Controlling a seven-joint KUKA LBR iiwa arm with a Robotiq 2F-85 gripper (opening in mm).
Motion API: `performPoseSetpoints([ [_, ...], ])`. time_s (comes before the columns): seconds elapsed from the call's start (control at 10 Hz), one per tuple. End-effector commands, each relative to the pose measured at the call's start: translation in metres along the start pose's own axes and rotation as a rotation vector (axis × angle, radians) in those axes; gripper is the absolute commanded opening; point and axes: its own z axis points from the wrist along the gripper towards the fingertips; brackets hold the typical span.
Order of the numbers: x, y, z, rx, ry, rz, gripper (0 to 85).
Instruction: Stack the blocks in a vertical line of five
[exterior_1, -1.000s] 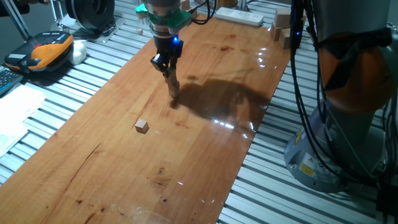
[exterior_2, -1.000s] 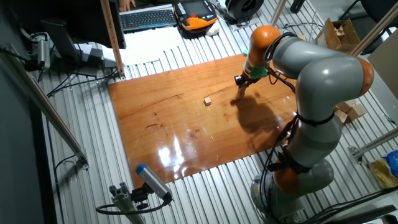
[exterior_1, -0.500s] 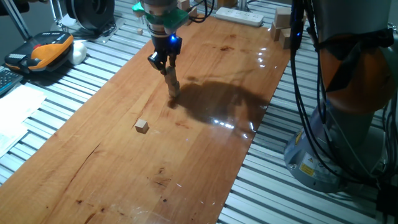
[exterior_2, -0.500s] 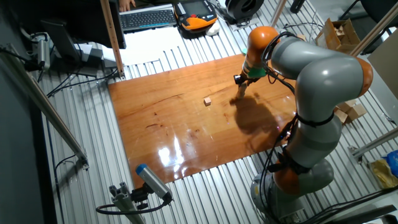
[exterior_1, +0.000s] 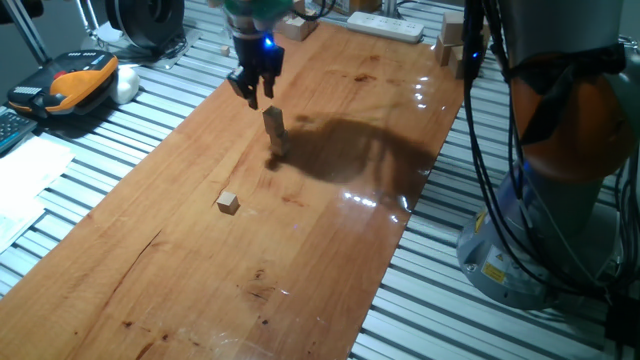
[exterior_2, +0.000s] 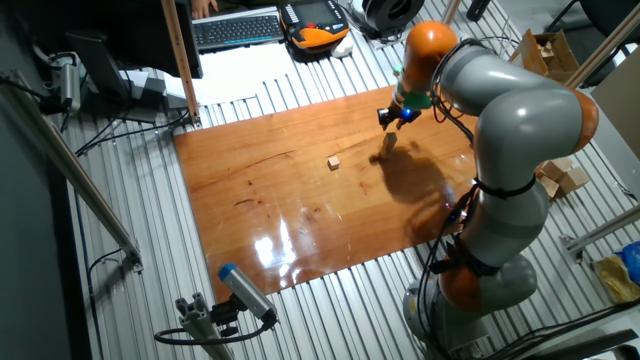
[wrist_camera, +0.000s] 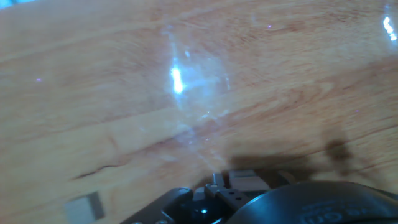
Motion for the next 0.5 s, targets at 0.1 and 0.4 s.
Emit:
performPoseSetpoints([
  [0.1, -0.0034, 0.0100, -0.0054, -0.032, 0.031, -0.009, 34.0],
  [0.4, -0.0048, 0.0131, -0.0009, 0.126, 0.000, -0.084, 0.0],
])
